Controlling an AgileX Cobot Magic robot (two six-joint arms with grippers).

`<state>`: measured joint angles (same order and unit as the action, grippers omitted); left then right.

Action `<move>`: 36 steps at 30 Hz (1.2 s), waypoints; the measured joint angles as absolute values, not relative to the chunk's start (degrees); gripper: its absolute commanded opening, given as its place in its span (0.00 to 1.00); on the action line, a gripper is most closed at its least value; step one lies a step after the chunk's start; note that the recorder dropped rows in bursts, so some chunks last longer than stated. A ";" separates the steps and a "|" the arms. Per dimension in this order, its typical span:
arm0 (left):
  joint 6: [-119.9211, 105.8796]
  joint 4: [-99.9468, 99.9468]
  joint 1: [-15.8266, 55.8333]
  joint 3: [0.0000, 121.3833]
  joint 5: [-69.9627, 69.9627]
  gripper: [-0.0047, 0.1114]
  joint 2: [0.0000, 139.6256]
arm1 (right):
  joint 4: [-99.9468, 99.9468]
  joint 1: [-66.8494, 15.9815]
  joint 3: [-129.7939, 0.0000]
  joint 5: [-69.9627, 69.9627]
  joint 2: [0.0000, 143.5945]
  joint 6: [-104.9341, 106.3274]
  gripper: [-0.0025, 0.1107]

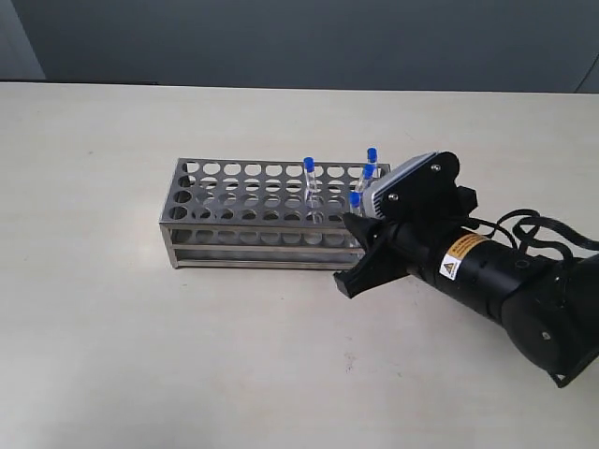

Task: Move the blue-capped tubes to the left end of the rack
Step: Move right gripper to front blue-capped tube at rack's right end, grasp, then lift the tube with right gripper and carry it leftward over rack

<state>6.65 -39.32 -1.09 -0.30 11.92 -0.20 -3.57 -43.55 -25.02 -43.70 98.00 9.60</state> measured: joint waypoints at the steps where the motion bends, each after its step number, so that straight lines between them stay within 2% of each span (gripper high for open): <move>1: 6.65 -39.32 -1.09 -0.30 11.92 0.05 -0.20 | -3.57 -43.55 -25.28 -43.97 98.47 9.60 0.30; 15: 6.65 -39.32 -1.09 -0.30 11.92 0.05 -0.20 | -6.71 -43.55 -31.02 -44.36 104.19 10.64 0.29; 18: 6.65 -39.32 -1.09 -0.30 11.92 0.05 -0.20 | -6.71 -43.55 -31.59 -43.93 104.69 10.64 0.16; 20: 6.65 -39.32 -1.09 -0.30 11.92 0.05 -0.20 | -6.55 -43.55 -31.65 -43.36 104.69 10.64 0.01; 29: 6.65 -39.32 -1.09 -0.30 11.92 0.05 -0.20 | -6.40 -43.55 -31.65 -42.07 103.81 10.86 0.02; 36: 6.65 -39.32 -1.09 -0.30 11.92 0.05 -0.20 | -6.53 -43.55 -31.65 -40.47 97.05 10.86 0.02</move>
<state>6.65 -39.32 -1.09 -0.30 11.92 -0.20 -6.53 -43.55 -31.65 -40.47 97.05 10.86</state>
